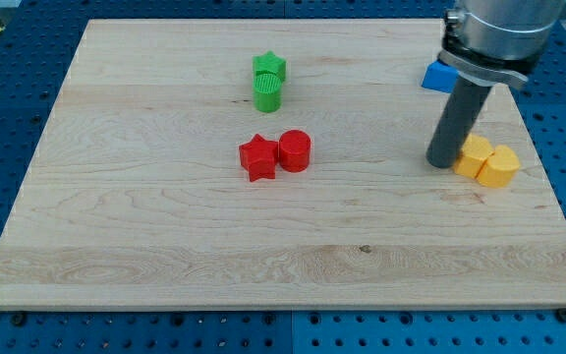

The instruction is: Keep red blocks in between blue blocks and yellow blocks

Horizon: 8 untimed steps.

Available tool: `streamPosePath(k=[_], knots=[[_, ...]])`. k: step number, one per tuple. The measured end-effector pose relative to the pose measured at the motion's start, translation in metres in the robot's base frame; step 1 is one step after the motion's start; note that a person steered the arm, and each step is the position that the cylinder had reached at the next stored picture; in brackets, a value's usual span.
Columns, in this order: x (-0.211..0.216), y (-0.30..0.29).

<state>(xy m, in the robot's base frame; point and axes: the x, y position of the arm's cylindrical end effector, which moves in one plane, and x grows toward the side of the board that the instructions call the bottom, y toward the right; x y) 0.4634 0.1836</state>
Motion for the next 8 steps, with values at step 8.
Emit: streamPosePath(k=[8], knots=[[0.047, -0.322]])
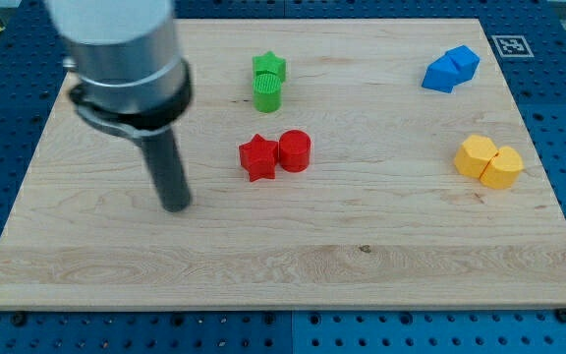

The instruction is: Keep red blocks in between blue blocks and yellow blocks

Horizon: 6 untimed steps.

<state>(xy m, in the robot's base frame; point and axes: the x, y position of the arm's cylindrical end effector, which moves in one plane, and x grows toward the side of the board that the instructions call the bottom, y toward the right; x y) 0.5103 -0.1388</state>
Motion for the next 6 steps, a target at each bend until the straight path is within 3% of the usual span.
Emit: streamPosePath(k=[1, 2, 3, 4, 5, 6], knots=[[-0.050, -0.006], [-0.077, 0.055], [-0.072, 0.101], [-0.072, 0.063], [-0.045, 0.044], [-0.013, 0.063]])
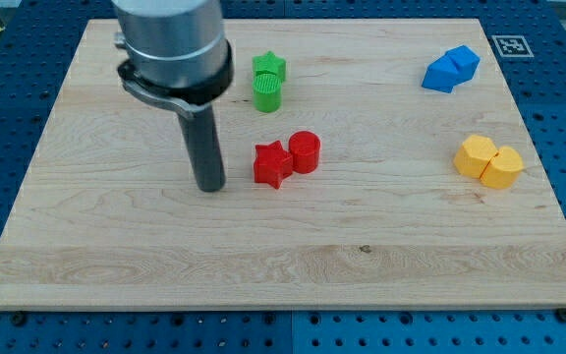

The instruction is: Keep red blocks in between blue blocks and yellow blocks

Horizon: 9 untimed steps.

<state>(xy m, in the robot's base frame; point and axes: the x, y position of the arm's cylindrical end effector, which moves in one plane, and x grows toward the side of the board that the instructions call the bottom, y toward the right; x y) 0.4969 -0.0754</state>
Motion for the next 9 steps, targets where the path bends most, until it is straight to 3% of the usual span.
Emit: streamPosePath(k=[2, 4, 6, 9], knots=[[-0.053, 0.090], [-0.059, 0.097], [-0.082, 0.163], [-0.048, 0.188]])
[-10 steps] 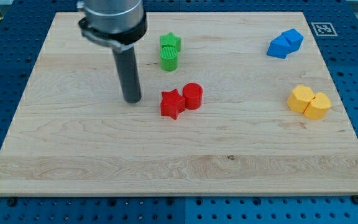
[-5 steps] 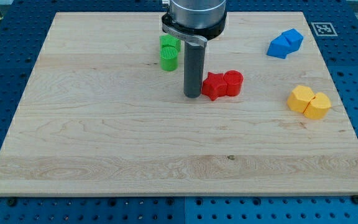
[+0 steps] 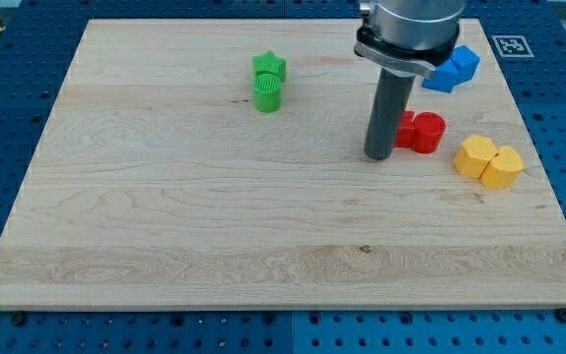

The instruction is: Keep red blocks in between blue blocks and yellow blocks

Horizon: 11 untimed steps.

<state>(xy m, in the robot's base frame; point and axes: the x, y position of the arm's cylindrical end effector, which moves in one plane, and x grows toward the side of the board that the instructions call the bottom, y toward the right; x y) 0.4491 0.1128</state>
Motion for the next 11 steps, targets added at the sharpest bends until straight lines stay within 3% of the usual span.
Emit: streamPosePath(k=[3, 5, 6, 8, 11], knots=[[0.000, 0.021], [-0.009, -0.053], [-0.037, -0.042], [-0.029, 0.026], [-0.009, 0.032]])
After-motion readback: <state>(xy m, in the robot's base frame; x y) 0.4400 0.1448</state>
